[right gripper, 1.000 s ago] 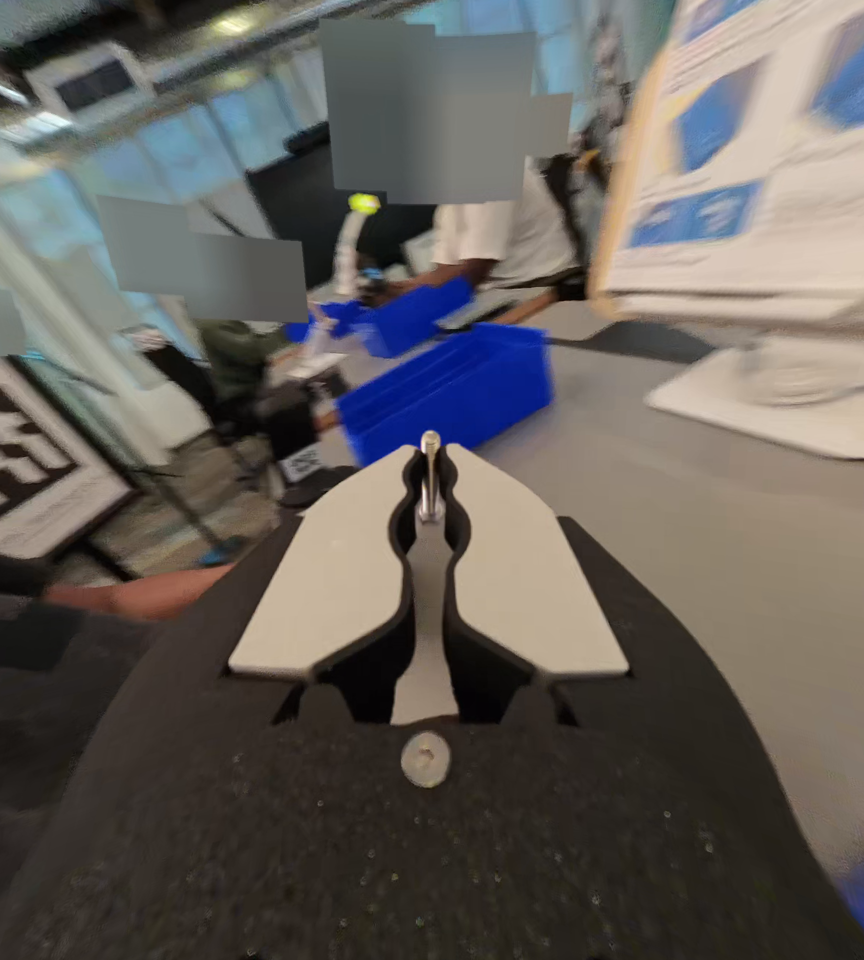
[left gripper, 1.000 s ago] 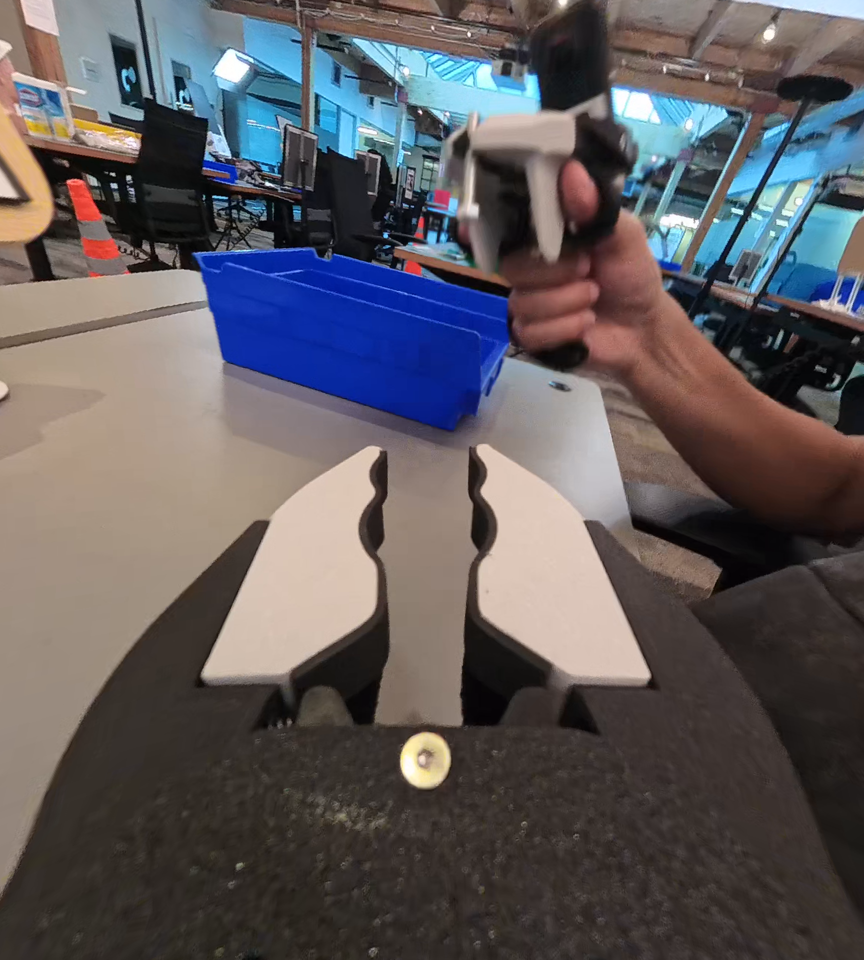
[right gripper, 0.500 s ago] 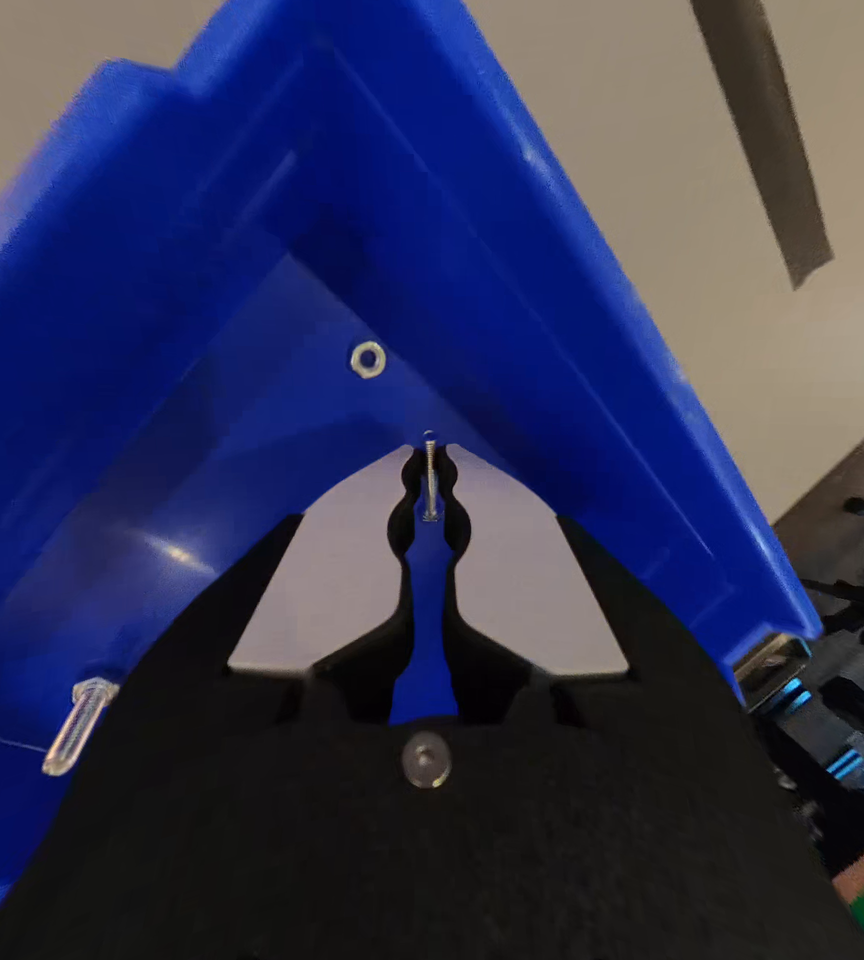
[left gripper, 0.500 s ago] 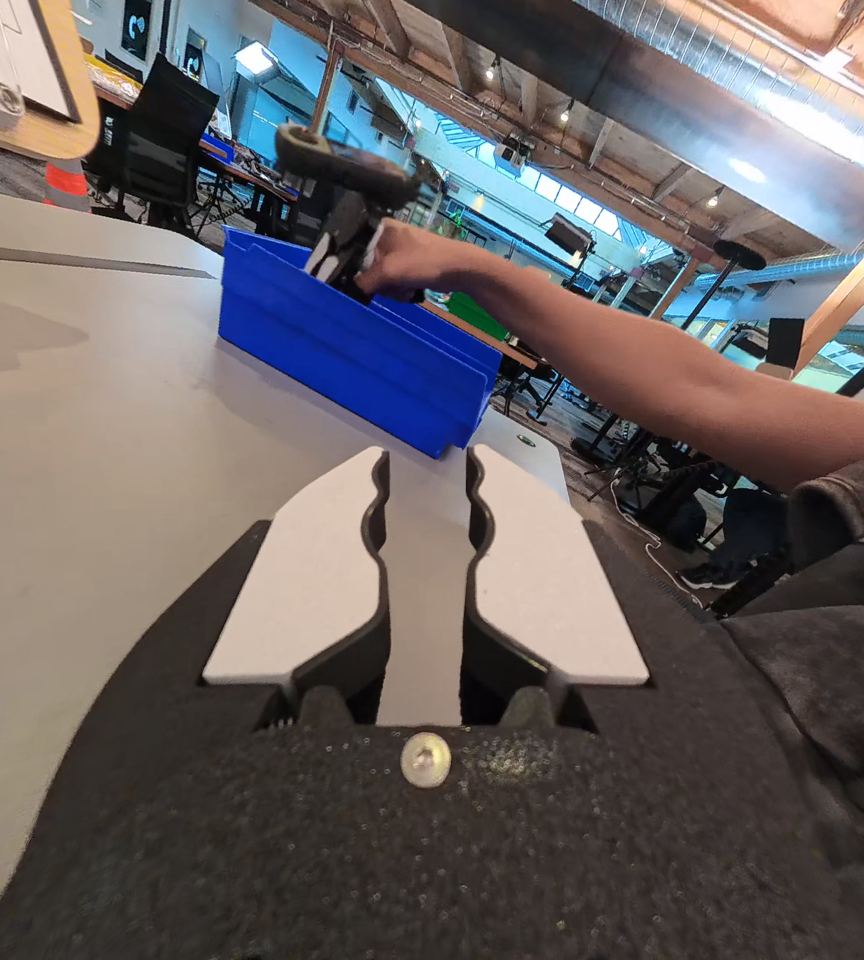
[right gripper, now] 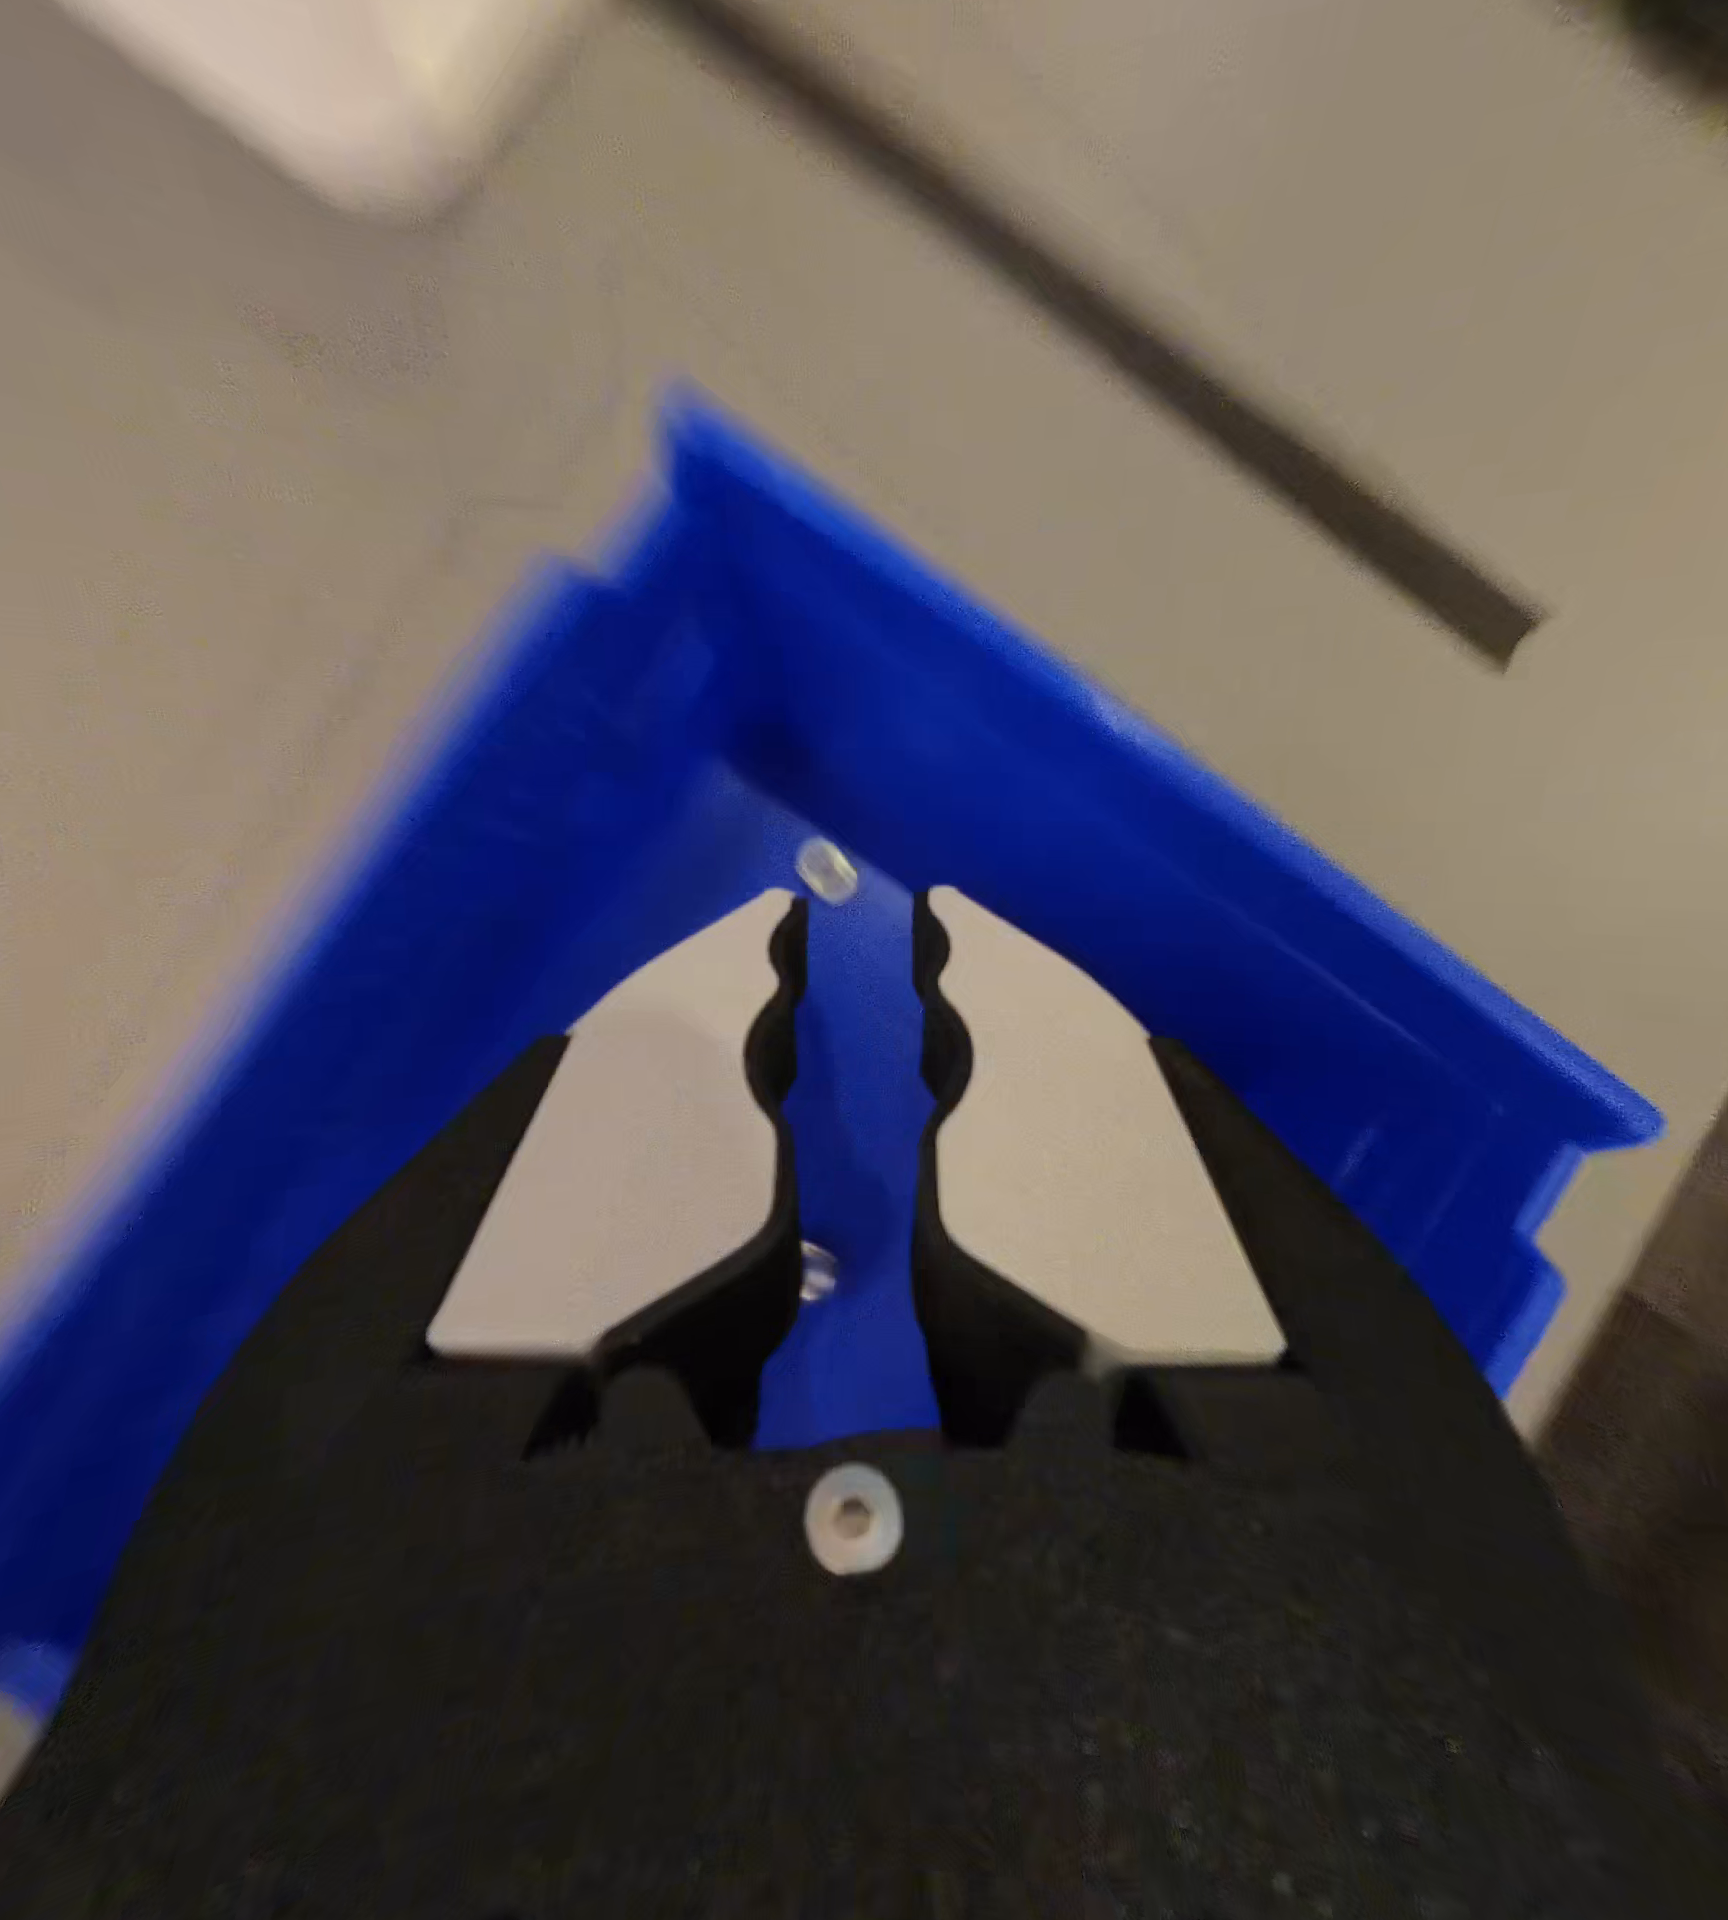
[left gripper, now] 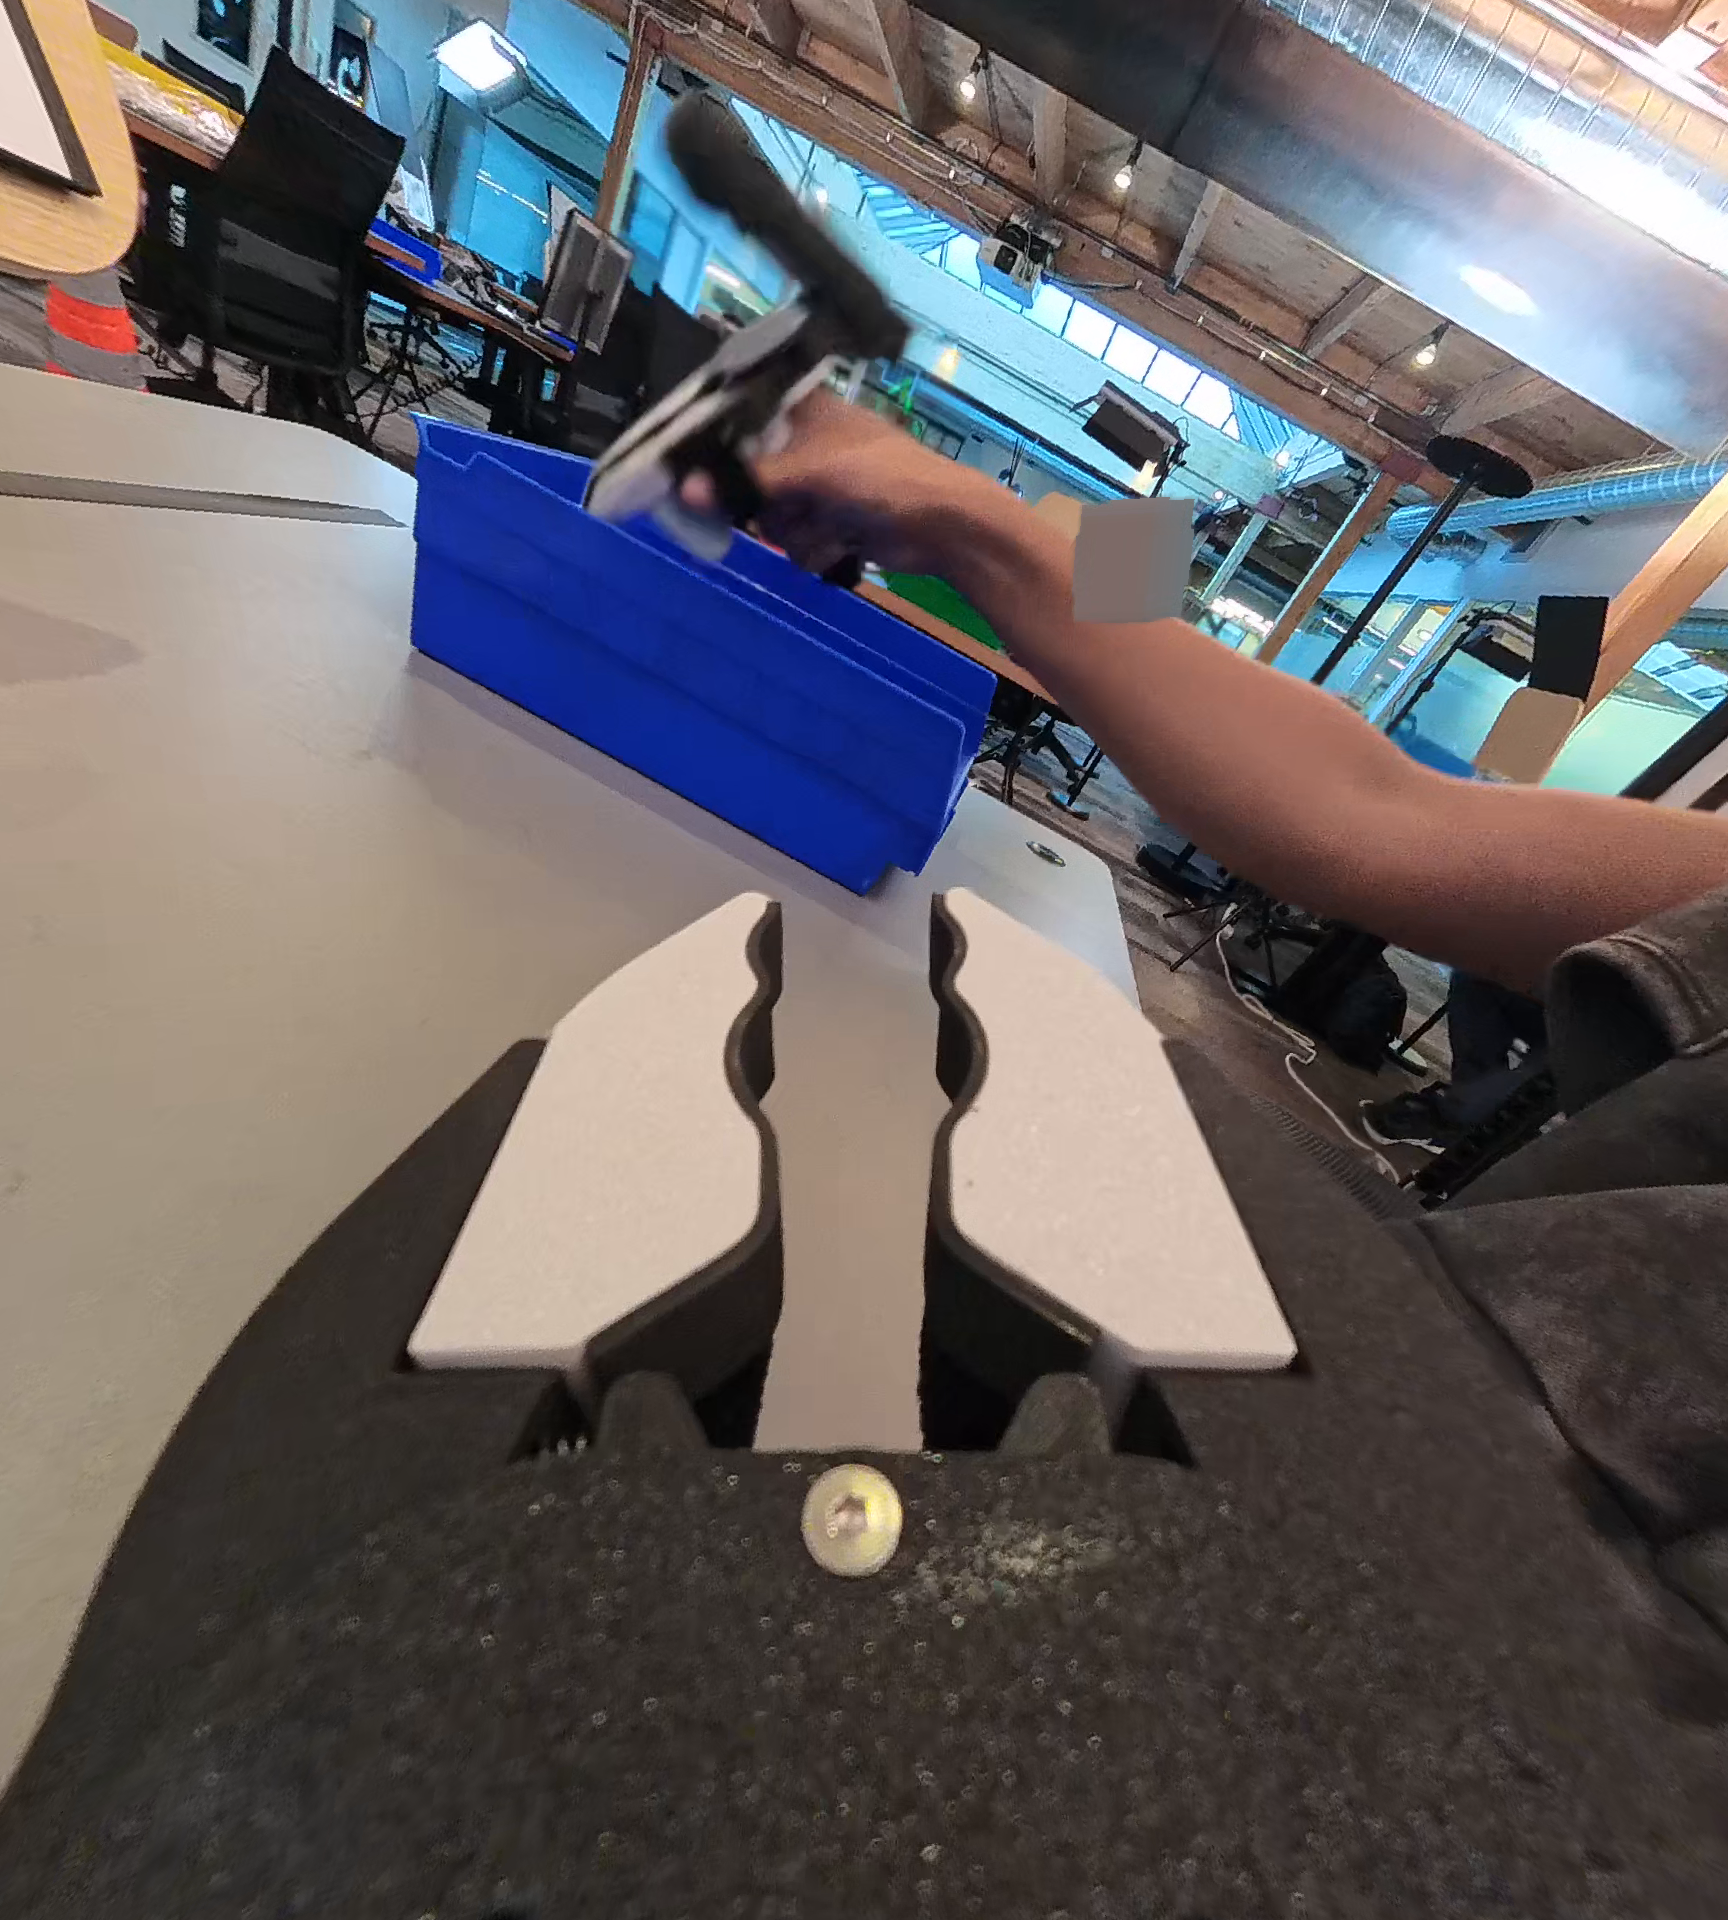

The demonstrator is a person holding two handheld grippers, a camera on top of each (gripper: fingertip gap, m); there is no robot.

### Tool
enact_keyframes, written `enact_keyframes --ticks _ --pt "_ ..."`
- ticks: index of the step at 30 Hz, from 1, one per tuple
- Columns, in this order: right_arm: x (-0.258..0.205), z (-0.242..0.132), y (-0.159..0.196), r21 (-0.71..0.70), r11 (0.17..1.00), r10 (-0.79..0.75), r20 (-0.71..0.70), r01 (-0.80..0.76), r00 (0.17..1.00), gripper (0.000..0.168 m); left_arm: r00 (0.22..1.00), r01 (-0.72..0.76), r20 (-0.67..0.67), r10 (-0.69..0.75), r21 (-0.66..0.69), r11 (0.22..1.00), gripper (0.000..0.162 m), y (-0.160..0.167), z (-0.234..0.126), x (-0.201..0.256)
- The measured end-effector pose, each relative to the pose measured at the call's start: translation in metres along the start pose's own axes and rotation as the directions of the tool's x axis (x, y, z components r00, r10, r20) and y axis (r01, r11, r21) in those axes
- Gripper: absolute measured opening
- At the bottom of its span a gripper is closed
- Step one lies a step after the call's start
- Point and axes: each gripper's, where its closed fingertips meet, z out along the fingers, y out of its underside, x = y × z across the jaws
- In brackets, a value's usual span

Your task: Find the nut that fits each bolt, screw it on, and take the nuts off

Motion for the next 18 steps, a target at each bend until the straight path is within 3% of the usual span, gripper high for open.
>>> enact_keyframes --ticks 2,4,6,8,10,12,15,18 --pt "-0.044 -0.063 -0.047 0.366 0.919 0.098 0.142 -0.144 0.985 0.021 1.000 0.003 0.015 -0.003 -0.016 1.000 0.026 0.002 0.002 -0.002" --pt "-0.118 -0.130 -0.074 0.642 0.703 0.022 0.411 -0.307 0.911 0.020 1.000 0.018 0.026 -0.017 -0.039 0.999 0.026 0.005 0.005 -0.005" --pt "-0.192 -0.164 -0.070 0.690 0.565 -0.100 0.602 -0.452 0.792 0.019 0.999 0.024 0.042 -0.022 -0.057 0.998 0.027 0.007 0.006 -0.007" --pt "-0.263 -0.158 -0.053 0.653 0.551 -0.198 0.707 -0.519 0.679 0.020 0.997 0.011 0.080 -0.005 -0.075 0.997 0.026 0.010 0.007 -0.009" --pt "-0.313 -0.121 -0.037 0.641 0.574 -0.208 0.716 -0.510 0.666 0.023 0.991 -0.021 0.129 0.036 -0.115 0.993 0.026 0.015 0.008 -0.011" --pt "-0.339 -0.078 -0.024 0.670 0.612 -0.191 0.640 -0.420 0.744 0.022 0.976 -0.069 0.190 0.104 -0.184 0.981 0.026 0.023 0.008 -0.014" --pt "-0.350 -0.042 -0.014 0.740 0.638 -0.246 0.458 -0.213 0.854 0.021 0.950 -0.131 0.241 0.201 -0.276 0.952 0.028 0.033 0.005 -0.016" --pt "-0.346 -0.035 -0.012 0.783 0.621 -0.316 0.276 -0.022 0.908 0.018 0.941 -0.140 0.258 0.218 -0.289 0.947 0.038 0.021 -0.003 -0.007"
